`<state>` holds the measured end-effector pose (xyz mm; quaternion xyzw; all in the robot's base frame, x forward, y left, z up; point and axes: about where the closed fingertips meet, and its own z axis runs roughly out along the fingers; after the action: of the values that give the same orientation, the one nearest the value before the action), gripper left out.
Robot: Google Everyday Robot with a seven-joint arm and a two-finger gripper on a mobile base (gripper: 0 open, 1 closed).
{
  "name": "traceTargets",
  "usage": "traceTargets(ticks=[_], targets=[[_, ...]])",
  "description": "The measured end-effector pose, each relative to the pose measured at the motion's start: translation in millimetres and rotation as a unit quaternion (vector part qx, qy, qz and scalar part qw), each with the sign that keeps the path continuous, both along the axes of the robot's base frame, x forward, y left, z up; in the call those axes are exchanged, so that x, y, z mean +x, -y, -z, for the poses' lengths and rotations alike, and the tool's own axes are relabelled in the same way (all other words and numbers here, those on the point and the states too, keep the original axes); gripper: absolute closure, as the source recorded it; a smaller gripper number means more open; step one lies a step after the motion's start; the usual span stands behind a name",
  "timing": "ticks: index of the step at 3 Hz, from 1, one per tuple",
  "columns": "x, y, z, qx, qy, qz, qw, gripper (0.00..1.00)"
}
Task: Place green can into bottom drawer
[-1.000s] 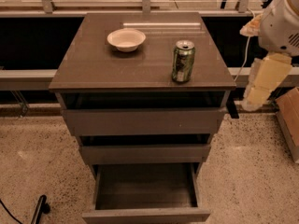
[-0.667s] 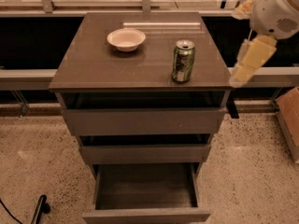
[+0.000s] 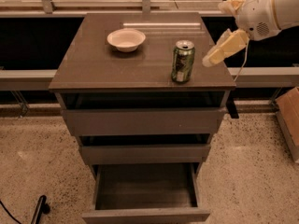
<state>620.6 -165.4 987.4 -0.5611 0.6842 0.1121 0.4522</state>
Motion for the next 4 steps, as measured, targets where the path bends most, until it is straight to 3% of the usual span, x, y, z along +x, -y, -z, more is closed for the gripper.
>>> traceTargets(ticks=[1, 2, 4], targets=[[19.3, -2.1, 13.3, 0.086, 0.002, 0.007, 0.9963, 0.00], [33.6, -9.3, 35.4, 0.138, -0.019, 0.007, 0.9902, 0.00], [49.0, -36.6, 75.5, 0.143, -0.070, -0.001, 0.9873, 0.00]])
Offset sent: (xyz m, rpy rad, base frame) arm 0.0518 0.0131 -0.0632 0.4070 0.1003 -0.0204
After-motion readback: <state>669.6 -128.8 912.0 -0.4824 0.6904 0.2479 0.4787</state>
